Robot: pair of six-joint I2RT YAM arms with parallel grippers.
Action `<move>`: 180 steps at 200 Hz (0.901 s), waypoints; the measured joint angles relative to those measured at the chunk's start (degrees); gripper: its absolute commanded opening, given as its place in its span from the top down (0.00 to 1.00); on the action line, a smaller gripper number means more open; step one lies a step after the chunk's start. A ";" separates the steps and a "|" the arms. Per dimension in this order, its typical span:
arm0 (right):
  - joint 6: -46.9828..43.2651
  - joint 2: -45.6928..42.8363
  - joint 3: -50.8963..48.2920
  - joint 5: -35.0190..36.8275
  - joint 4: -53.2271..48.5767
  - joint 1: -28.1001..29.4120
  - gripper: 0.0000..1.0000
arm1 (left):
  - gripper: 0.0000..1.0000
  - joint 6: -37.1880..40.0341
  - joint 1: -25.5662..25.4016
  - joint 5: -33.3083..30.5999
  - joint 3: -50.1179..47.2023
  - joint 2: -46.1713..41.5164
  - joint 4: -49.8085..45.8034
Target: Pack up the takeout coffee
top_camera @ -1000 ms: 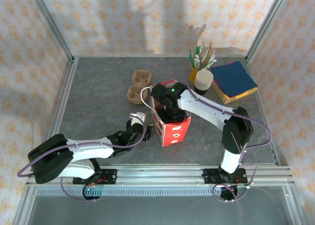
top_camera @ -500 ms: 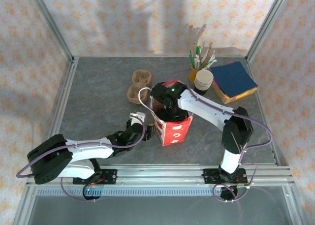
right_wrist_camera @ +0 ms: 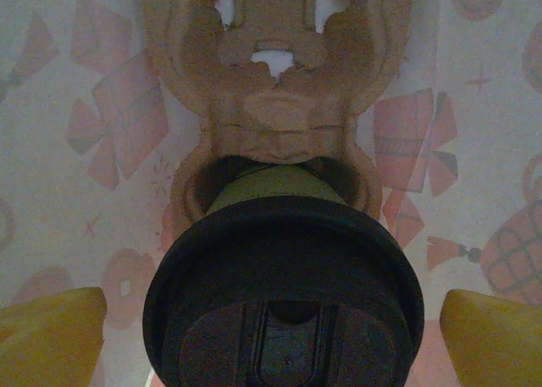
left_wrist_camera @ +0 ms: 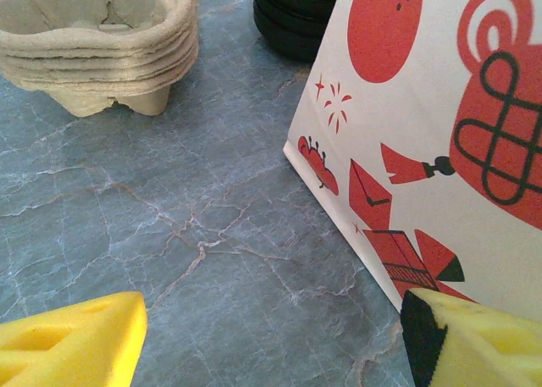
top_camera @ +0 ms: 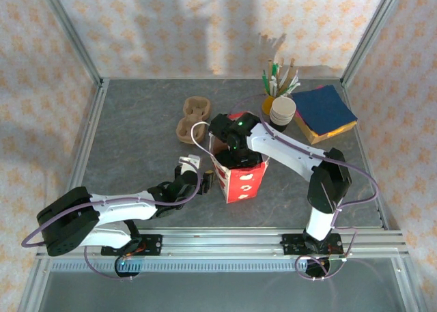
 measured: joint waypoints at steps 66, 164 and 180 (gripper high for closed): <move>-0.02 0.04 0.55 0.07 0.00 0.00 0.00 | 0.19 0.02 -0.15 -0.02 0.02 0.00 -0.02; -0.24 0.15 0.79 0.31 -0.04 0.00 0.00 | 0.19 0.04 -0.15 0.00 0.17 0.07 -0.04; -0.24 0.15 0.79 0.44 -0.04 0.00 0.00 | 0.19 0.04 -0.15 0.00 0.17 0.28 -0.04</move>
